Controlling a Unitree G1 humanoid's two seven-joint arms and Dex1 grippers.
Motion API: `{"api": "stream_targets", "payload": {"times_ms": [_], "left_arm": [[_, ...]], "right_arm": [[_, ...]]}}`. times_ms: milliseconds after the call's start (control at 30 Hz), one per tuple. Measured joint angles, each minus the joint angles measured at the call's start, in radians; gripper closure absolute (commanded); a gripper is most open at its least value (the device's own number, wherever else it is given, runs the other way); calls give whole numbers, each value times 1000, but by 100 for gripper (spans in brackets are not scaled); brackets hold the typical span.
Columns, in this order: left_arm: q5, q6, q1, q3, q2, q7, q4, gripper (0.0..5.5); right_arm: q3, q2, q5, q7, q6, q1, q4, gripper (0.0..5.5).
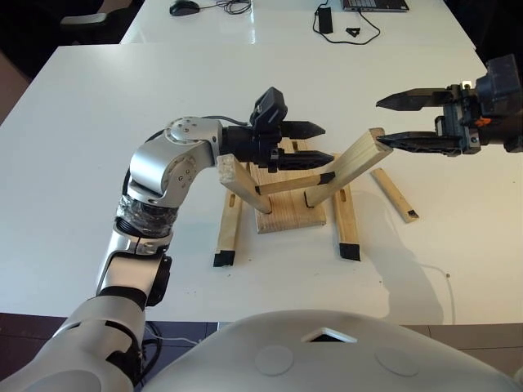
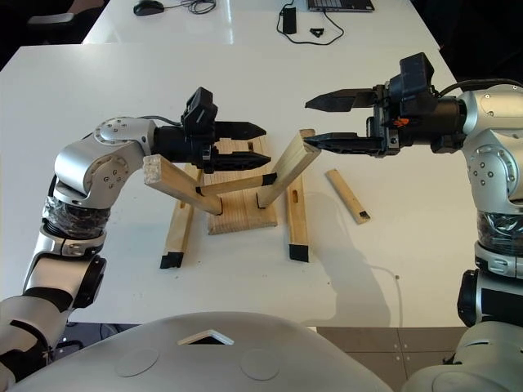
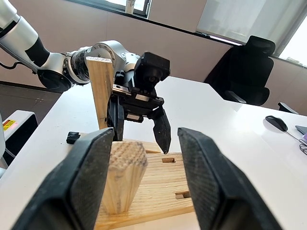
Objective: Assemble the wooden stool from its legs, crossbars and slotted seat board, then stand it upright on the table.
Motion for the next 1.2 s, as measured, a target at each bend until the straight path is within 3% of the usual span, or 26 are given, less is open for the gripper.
{"api": "stream_targets", "payload": {"times_ms": [100, 233, 467, 600, 733, 867, 1033, 1200], "left_arm": [[-3, 1, 2, -4, 1, 0, -21, 222], [112, -90, 57, -107, 38, -18, 59, 222], [131, -212, 58, -136, 35, -44, 119, 222], [85, -120, 36, -79, 14, -10, 125, 222], [13, -91, -150, 100, 23, 41, 119, 222], [60, -141, -221, 168, 135, 31, 121, 222], [186, -272, -22, 194, 340, -49, 118, 222], [259, -376, 268, 275, 392, -17, 71, 222]], "right_arm": [[2, -1, 0, 0, -2, -1, 3, 303], [9, -3, -1, -1, -15, -1, 5, 303], [22, -7, -5, -2, -18, -8, 18, 303], [25, -7, -5, 3, -19, -17, 19, 303], [25, -7, -4, 7, -21, -21, 13, 303], [24, -7, -4, 0, -21, -18, 8, 303], [13, 0, 14, -26, 1, -10, 1, 303], [-25, 41, 72, -93, 99, 6, 1, 303]]}}
